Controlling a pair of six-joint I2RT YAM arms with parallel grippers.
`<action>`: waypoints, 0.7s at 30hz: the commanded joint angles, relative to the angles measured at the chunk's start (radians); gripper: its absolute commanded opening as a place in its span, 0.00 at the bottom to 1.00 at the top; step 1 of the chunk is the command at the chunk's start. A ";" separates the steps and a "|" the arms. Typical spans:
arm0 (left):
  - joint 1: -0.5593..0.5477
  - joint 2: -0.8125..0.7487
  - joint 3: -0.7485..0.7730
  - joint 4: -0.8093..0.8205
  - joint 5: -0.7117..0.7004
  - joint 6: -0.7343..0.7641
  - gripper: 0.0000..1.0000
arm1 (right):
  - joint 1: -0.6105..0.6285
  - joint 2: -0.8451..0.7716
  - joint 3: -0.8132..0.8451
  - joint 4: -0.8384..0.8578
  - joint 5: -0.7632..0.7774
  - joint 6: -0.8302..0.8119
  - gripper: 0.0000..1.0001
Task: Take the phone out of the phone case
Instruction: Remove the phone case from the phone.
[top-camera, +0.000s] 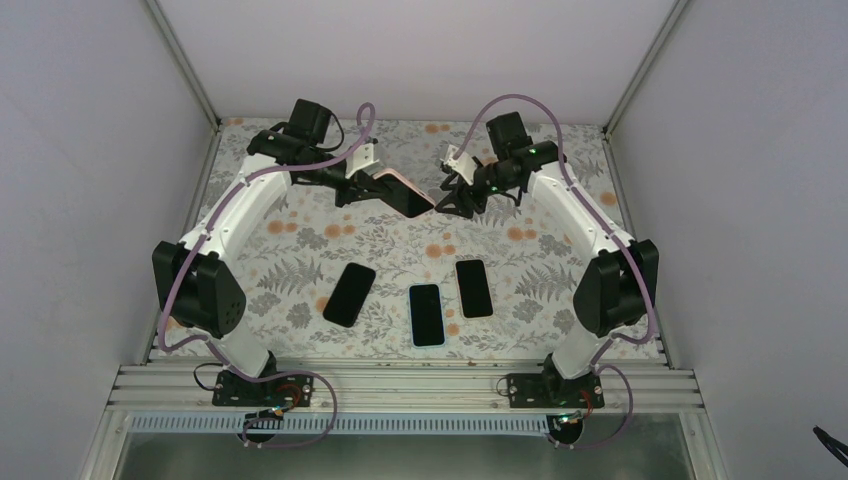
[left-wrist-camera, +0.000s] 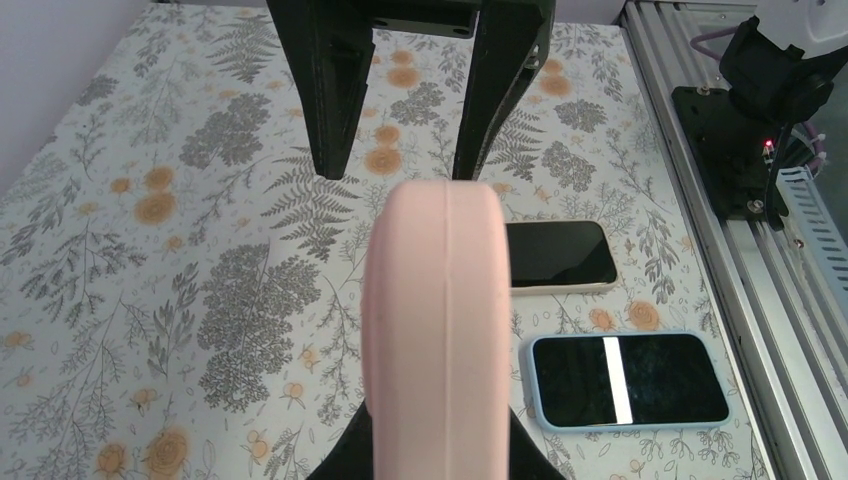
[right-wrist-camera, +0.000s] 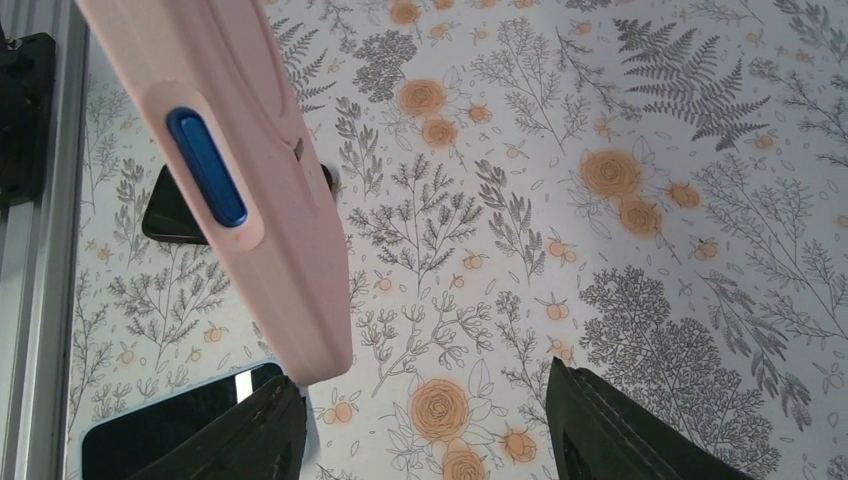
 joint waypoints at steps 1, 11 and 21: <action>-0.002 -0.019 0.020 0.009 0.062 0.028 0.02 | 0.007 0.008 0.011 0.067 0.019 0.037 0.62; -0.004 -0.014 0.019 -0.012 0.074 0.047 0.02 | 0.007 0.029 0.029 0.164 0.098 0.094 0.63; -0.011 0.017 0.059 -0.111 0.116 0.117 0.02 | 0.006 0.099 0.146 0.210 0.210 0.101 0.63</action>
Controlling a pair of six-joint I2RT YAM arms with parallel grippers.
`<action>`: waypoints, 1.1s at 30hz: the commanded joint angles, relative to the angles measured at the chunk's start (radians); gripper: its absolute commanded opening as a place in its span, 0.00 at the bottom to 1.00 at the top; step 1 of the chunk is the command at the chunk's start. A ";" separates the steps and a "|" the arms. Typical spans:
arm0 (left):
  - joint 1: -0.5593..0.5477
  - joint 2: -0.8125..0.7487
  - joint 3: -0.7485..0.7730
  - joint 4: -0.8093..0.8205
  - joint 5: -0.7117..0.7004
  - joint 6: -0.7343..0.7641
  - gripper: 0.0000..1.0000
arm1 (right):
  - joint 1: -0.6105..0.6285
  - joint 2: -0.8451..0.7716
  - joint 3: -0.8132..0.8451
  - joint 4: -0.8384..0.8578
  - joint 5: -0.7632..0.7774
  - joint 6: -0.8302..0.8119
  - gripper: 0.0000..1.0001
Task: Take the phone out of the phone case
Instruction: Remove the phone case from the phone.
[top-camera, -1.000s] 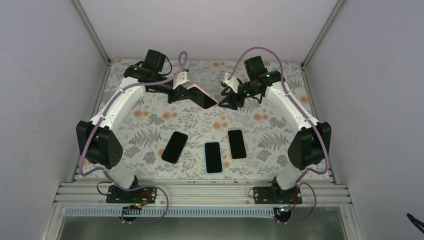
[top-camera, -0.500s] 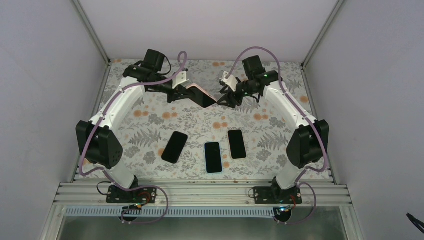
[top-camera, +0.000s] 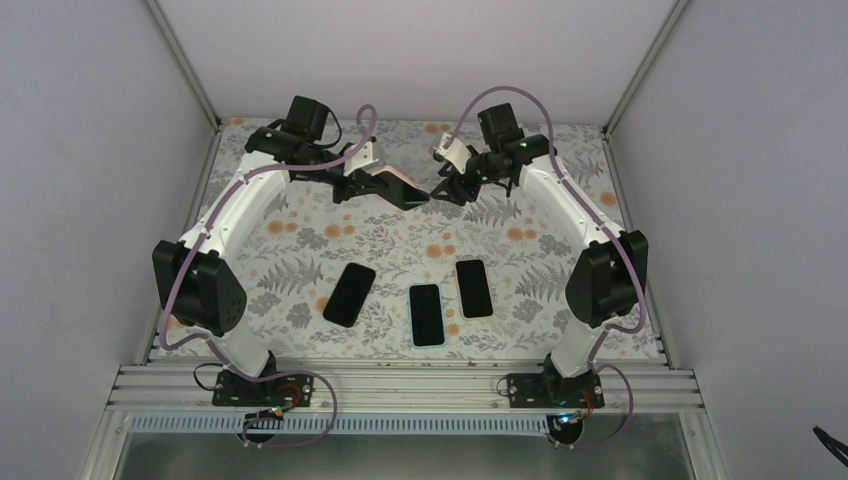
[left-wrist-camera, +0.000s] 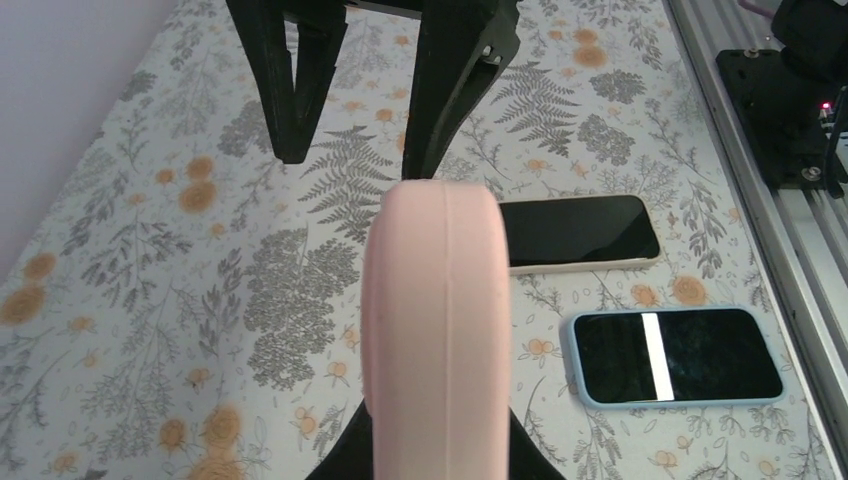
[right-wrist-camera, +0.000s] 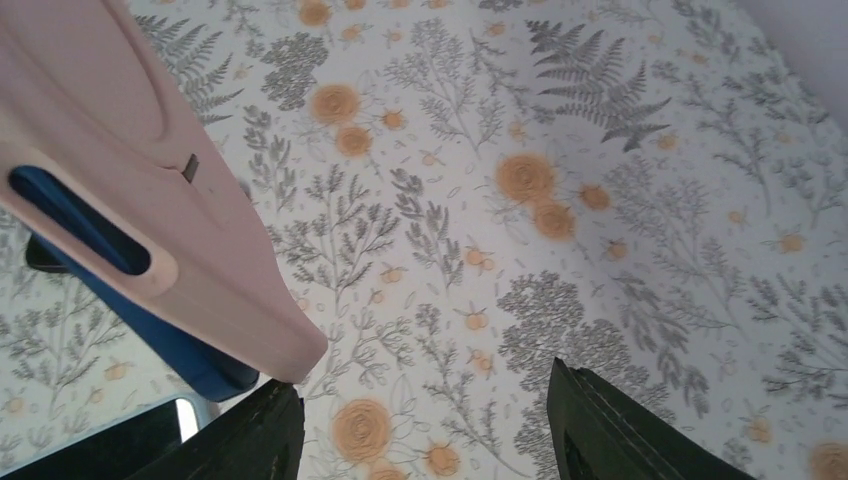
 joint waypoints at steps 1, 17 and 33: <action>-0.019 0.016 0.054 -0.121 0.174 0.075 0.02 | -0.007 0.049 0.099 0.132 0.097 0.028 0.63; -0.022 0.043 0.086 -0.105 0.212 0.059 0.02 | 0.080 0.038 0.114 0.075 -0.038 0.003 0.70; -0.022 0.050 0.126 -0.117 0.251 0.049 0.02 | 0.202 0.238 0.443 -0.196 -0.285 -0.073 0.73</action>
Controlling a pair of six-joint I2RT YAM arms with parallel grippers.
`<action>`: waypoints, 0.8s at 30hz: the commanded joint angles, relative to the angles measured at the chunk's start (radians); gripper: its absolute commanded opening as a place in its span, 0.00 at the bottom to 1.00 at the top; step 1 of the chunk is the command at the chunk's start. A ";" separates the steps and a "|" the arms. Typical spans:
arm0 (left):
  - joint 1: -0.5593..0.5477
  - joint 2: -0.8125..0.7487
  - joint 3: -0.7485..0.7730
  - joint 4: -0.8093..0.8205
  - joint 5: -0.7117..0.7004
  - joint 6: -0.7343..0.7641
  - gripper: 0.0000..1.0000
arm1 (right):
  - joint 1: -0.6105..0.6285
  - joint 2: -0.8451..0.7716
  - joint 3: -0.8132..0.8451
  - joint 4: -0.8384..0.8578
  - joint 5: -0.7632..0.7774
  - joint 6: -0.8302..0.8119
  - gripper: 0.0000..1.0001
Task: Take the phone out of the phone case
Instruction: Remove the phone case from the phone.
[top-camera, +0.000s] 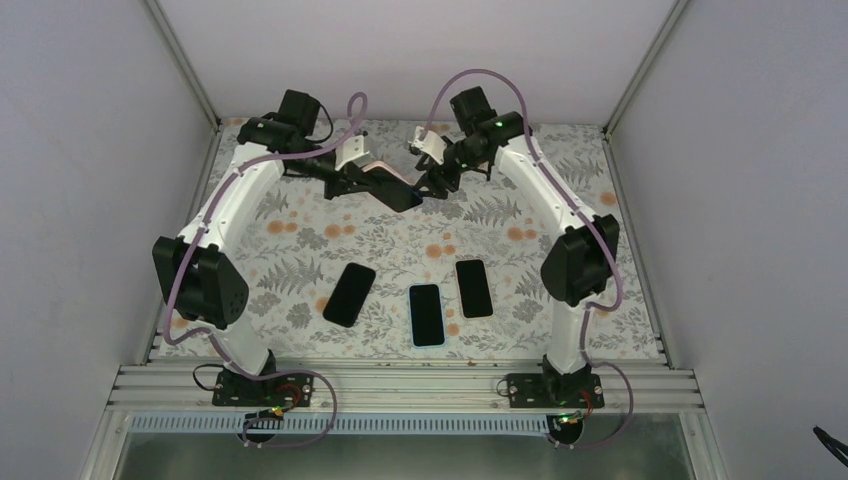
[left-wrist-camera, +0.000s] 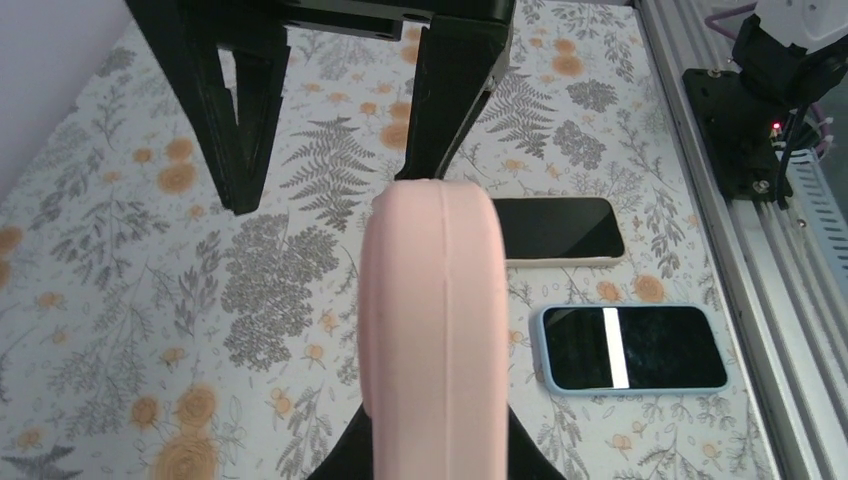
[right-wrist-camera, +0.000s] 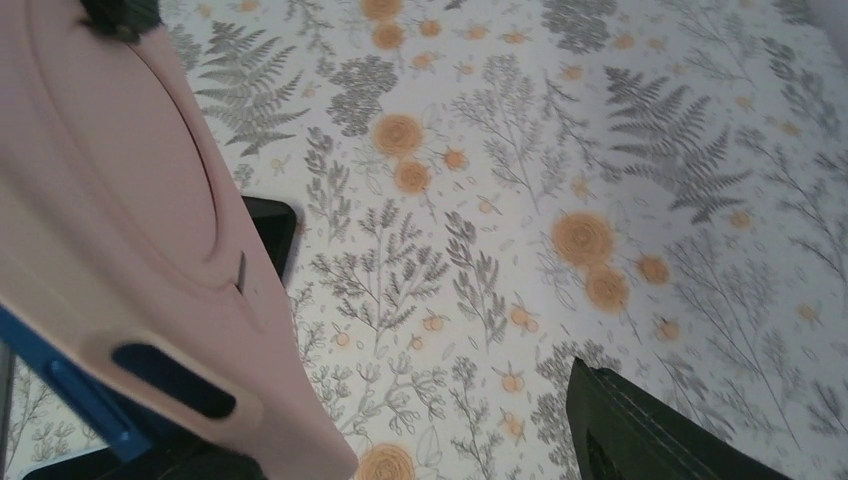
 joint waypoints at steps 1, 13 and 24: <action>-0.060 0.003 0.031 0.021 0.192 0.011 0.02 | 0.140 0.074 0.149 -0.046 -0.272 -0.037 0.72; -0.058 -0.025 -0.029 0.326 0.022 -0.162 0.02 | 0.221 0.087 0.209 -0.131 -0.652 0.019 0.58; -0.058 0.033 0.072 0.388 -0.092 -0.242 0.35 | 0.231 -0.004 0.099 -0.027 -0.635 0.143 0.03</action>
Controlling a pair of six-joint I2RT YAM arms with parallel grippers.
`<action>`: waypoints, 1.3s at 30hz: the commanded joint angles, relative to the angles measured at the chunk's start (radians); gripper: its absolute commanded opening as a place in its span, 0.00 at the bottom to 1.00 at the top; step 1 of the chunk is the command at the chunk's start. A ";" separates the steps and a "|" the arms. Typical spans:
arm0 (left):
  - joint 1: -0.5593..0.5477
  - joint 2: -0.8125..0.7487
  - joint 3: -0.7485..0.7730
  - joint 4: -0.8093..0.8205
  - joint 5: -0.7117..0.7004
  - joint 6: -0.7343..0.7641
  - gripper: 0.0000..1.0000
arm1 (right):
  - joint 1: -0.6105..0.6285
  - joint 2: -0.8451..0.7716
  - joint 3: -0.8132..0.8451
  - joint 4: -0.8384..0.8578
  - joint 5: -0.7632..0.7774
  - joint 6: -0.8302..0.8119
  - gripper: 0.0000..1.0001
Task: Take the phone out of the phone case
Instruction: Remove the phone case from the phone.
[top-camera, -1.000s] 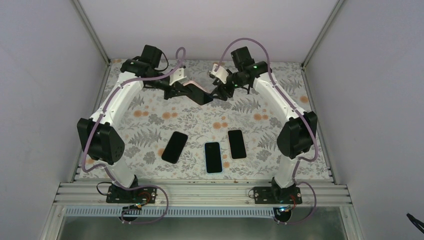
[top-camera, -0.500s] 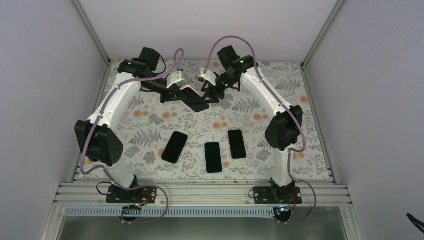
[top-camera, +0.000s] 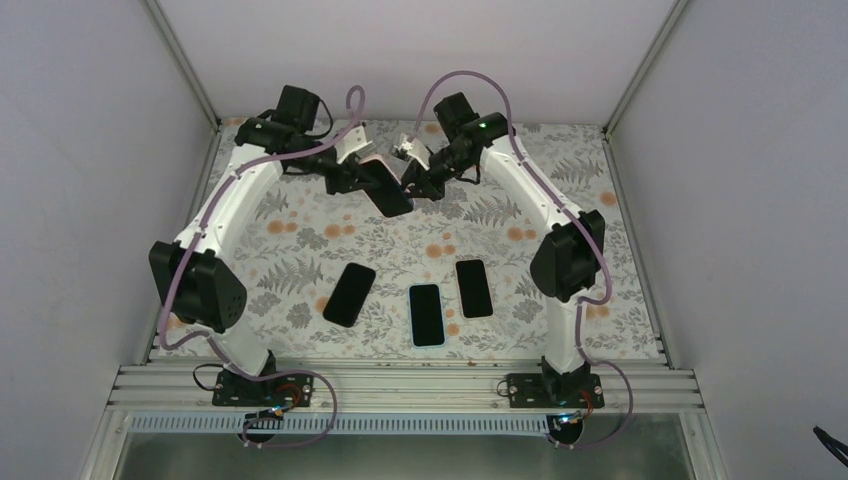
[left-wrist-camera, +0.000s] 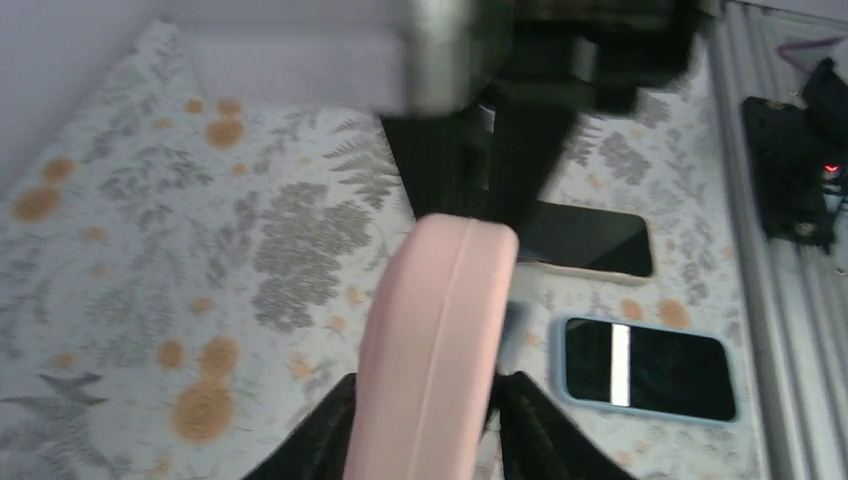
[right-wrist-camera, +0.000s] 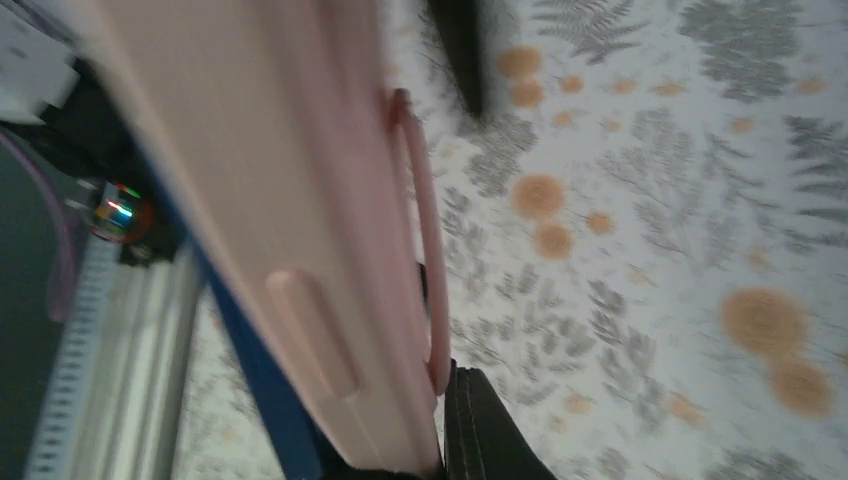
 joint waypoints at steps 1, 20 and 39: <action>-0.048 0.039 0.074 0.363 -0.008 -0.047 0.45 | 0.158 -0.119 -0.051 0.127 -0.406 0.147 0.03; -0.154 -0.265 -0.295 0.970 -0.341 -0.218 1.00 | -0.092 -0.218 -0.068 0.643 0.422 0.773 0.03; -0.290 -0.064 -0.311 1.303 -0.788 -0.251 0.95 | -0.066 -0.135 0.052 0.661 0.488 0.850 0.03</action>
